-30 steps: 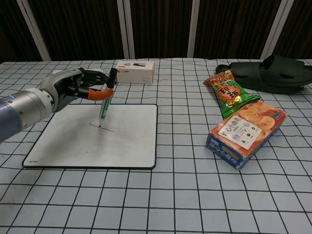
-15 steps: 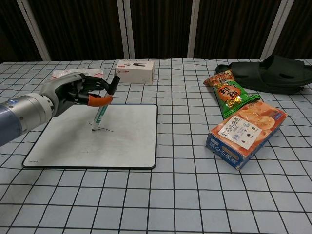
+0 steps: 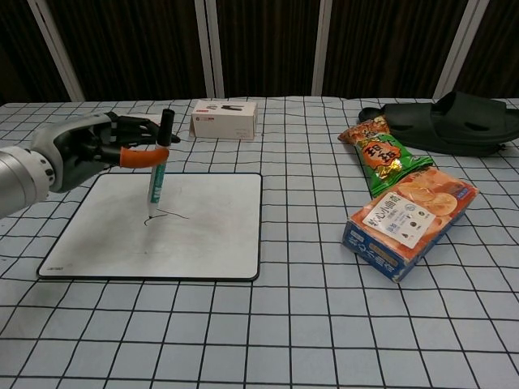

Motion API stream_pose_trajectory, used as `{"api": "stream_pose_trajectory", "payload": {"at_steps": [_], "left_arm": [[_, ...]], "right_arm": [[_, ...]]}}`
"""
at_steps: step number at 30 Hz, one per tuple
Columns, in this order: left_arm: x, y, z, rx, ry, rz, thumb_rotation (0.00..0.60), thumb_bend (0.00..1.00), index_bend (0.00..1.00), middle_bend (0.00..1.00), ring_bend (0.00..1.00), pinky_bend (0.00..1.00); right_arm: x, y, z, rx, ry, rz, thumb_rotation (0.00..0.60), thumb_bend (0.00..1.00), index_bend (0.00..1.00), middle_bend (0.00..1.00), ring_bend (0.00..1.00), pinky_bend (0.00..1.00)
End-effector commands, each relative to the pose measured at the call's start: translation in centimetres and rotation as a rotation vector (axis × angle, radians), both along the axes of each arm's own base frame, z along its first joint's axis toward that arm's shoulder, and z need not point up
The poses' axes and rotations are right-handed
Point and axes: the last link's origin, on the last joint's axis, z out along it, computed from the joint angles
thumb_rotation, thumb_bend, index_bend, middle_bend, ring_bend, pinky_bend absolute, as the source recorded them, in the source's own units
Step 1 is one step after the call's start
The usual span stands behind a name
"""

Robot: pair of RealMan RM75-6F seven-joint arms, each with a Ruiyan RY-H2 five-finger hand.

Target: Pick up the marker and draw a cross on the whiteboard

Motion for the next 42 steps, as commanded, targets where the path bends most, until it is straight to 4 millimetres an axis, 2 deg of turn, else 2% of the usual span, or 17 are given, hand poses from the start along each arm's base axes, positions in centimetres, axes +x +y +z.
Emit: {"api": "stream_pose_trajectory", "payload": {"at_steps": [1,5,9,13,16,26,35,42], "left_arm": [[0.6,0.1,3.0,0.076,-0.051,-0.014,0.600,0.62,0.76,0.21,0.06,0.10],[0.7,0.4,4.6,0.120,-0.018,-0.035,0.600,0.62,0.76,0.21,0.06,0.10],[-0.2,0.7,5.1,0.143,0.139,-0.075,0.600,0.62,0.77,0.21,0.06,0.10],[-1.8,0.8,4.9,0.147,0.348,-0.103,0.600,0.62,0.77,0.22,0.06,0.10],[-3.5,0.9,4.6,0.167,0.607,-0.153,0.600,0.62,0.77,0.22,0.06,0.10],[-6.8,0.2,3.2,0.131,1.113,-0.247,0.600,0.58,0.74,0.18,0.06,0.08],[-8.9,-0.5,1.5,0.034,1.218,-0.144,0.600,0.55,0.72,0.16,0.06,0.08],[-9.1,-0.7,0.7,0.028,1.242,-0.113,0.600,0.46,0.61,0.08,0.03,0.06]], "right_arm": [[0.0,0.0,0.0,0.001,0.000,0.000,0.600,0.34,0.00,0.00,0.00,0.00],[0.0,0.1,0.0,0.001,0.000,-0.002,0.600,0.34,0.00,0.00,0.00,0.00],[-0.1,0.1,0.0,0.001,0.000,-0.005,0.600,0.34,0.00,0.00,0.00,0.00],[0.0,0.2,-0.1,0.001,0.001,-0.004,0.600,0.34,0.00,0.00,0.00,0.00],[0.0,0.2,-0.1,0.002,0.003,-0.005,0.600,0.34,0.00,0.00,0.00,0.00],[-0.1,0.2,-0.1,0.000,0.001,-0.009,0.600,0.34,0.00,0.00,0.00,0.00],[0.0,0.2,-0.1,-0.001,-0.005,-0.003,0.600,0.34,0.00,0.00,0.00,0.00],[0.0,0.2,-0.1,-0.001,-0.005,-0.005,0.600,0.34,0.00,0.00,0.00,0.00]]}}
